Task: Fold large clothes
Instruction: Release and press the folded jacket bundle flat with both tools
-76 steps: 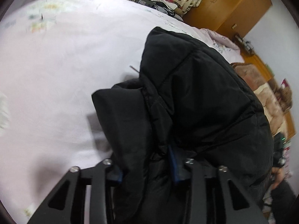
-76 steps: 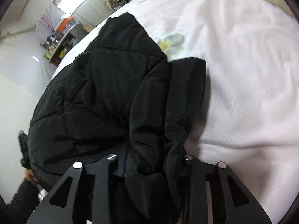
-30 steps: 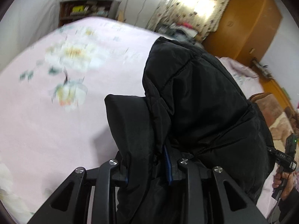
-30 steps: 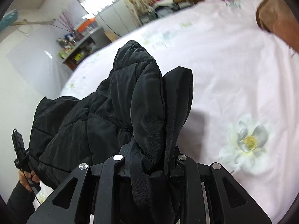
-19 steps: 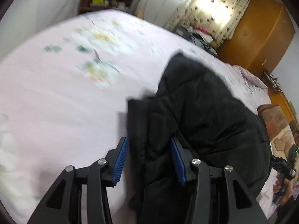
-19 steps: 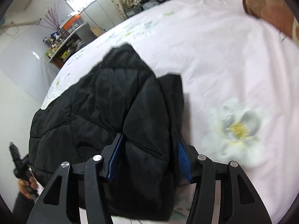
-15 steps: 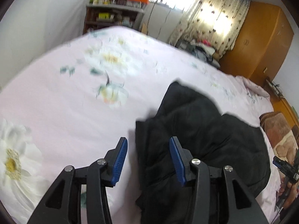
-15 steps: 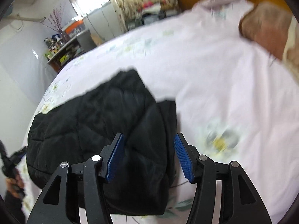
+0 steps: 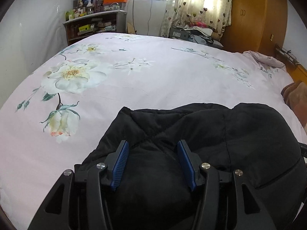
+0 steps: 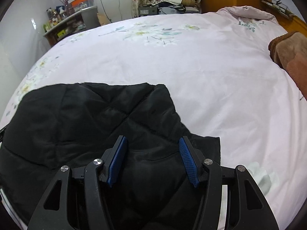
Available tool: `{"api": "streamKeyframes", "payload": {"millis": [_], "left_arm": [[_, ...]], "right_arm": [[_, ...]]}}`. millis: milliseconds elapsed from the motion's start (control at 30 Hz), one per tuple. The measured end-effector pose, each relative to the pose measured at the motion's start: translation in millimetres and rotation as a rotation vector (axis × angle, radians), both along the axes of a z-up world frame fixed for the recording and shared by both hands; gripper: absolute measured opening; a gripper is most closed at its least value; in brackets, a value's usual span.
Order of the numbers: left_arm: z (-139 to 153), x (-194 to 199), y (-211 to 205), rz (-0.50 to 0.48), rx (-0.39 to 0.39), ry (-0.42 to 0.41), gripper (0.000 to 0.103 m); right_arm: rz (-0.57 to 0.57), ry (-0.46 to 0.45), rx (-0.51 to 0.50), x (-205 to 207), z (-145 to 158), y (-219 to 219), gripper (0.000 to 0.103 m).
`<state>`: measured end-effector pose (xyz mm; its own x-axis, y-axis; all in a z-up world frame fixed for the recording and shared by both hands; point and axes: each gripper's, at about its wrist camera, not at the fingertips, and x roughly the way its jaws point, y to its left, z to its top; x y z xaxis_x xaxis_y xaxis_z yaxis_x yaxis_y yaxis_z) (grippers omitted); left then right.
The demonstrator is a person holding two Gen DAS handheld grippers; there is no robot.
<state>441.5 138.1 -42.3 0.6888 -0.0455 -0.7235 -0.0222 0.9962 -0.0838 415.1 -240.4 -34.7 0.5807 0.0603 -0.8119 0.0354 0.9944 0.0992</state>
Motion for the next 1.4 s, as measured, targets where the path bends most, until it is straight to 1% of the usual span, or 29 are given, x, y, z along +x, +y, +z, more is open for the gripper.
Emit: {"api": "streamKeyframes", "payload": {"millis": [100, 167, 300, 400, 467, 533, 600, 633, 700, 733, 800, 867, 967, 1100, 1167, 1300, 1400], "left_arm": [[-3, 1, -6, 0.005, 0.018, 0.006, 0.056], [1, 1, -9, 0.001, 0.032, 0.021, 0.056], [22, -13, -7, -0.012, 0.029, 0.022, 0.055], [44, -37, -2, -0.028, 0.017, -0.015, 0.055], [58, -61, -1, -0.038, 0.01, -0.05, 0.055], [64, -84, -1, -0.057, -0.011, -0.078, 0.055], [61, -104, -2, -0.066, -0.031, -0.084, 0.055], [54, -110, -4, -0.069, -0.037, -0.072, 0.055], [29, -109, -6, -0.059, -0.012, 0.0, 0.055], [19, -107, -7, -0.055, -0.012, 0.022, 0.056], [9, -104, -5, -0.047, -0.022, 0.031, 0.057], [11, -101, -5, -0.037, -0.023, 0.03, 0.056], [16, -100, -7, -0.038, -0.003, 0.04, 0.056], [30, -113, -10, -0.043, 0.0, 0.036, 0.056], [39, -124, -13, -0.047, -0.001, 0.032, 0.056], [56, -153, -24, -0.067, -0.011, 0.019, 0.056], [70, -181, -34, -0.081, -0.014, 0.01, 0.057]], "right_arm": [[-0.007, -0.003, -0.025, 2, -5, 4, 0.057], [-0.01, 0.003, -0.047, 2, -1, 8, 0.057], [-0.016, -0.015, -0.107, -8, 23, 16, 0.057], [-0.007, -0.058, -0.109, -30, 45, 19, 0.057], [0.002, -0.089, -0.1, -50, 59, 23, 0.057], [0.011, -0.107, -0.083, -66, 67, 29, 0.057], [0.028, -0.122, -0.062, -81, 70, 34, 0.057], [0.037, -0.117, -0.051, -87, 66, 38, 0.057], [0.048, -0.083, -0.053, -87, 54, 43, 0.057], [0.051, -0.045, -0.057, -82, 42, 44, 0.057], [0.056, -0.005, -0.044, -76, 26, 44, 0.057], [0.053, -0.008, -0.05, -75, 24, 44, 0.057], [0.051, -0.008, -0.058, -77, 29, 45, 0.057], [0.046, -0.014, -0.054, -92, 40, 47, 0.057], [0.047, -0.021, -0.055, -100, 48, 49, 0.057], [0.054, -0.063, -0.041, -128, 69, 57, 0.057], [0.06, -0.097, -0.028, -157, 88, 66, 0.057]]}}
